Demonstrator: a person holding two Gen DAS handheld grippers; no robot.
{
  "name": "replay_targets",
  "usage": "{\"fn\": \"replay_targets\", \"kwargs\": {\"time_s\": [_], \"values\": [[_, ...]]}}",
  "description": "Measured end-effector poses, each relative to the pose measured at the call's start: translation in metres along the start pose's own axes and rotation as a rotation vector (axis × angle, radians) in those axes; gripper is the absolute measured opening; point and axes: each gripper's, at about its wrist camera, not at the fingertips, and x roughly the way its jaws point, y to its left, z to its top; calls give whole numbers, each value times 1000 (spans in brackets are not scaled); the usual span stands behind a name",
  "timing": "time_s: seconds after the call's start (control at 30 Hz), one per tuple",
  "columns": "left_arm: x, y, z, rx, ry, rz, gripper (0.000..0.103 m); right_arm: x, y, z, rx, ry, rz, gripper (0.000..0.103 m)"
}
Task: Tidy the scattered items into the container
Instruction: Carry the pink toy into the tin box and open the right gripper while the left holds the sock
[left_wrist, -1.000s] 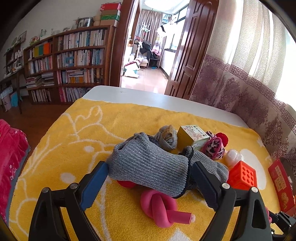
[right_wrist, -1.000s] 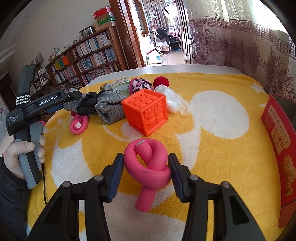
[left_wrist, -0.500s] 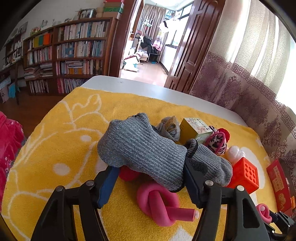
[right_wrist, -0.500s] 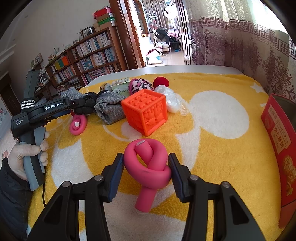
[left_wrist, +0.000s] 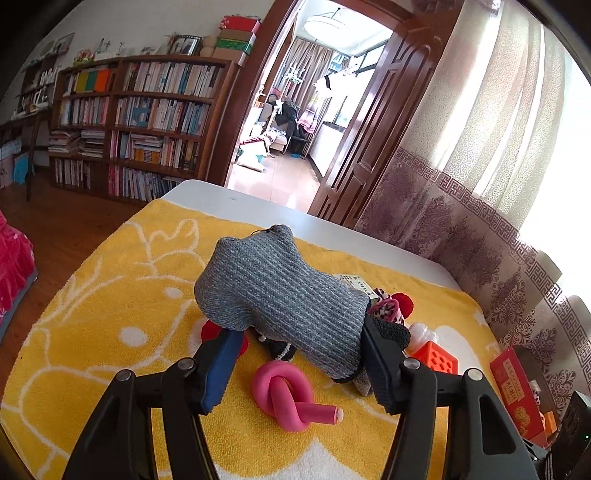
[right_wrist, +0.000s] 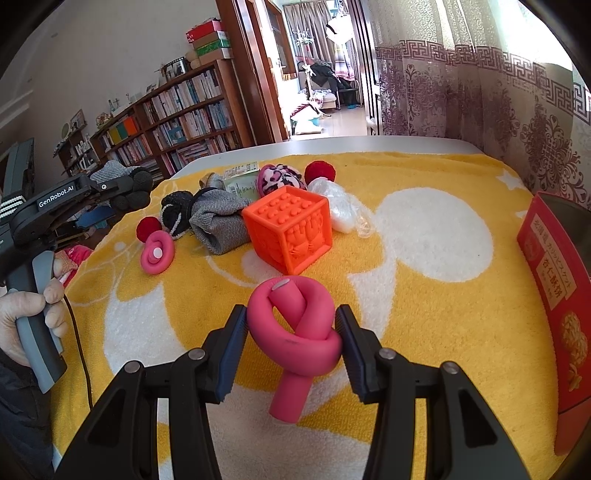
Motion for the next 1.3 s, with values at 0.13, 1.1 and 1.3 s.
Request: {"fn": "replay_targets", "kwargs": {"time_s": [0.13, 1.1, 1.3], "values": [[4, -9, -4, 28, 17, -7, 64, -2, -4, 2, 10, -14, -5, 53], [-25, -144, -42, 251, 85, -197, 64, -156, -212, 6, 364, -262, -481, 53], [-21, -182, -52, 312, 118, -243, 64, -150, -235, -2, 399, -250, -600, 55]]}}
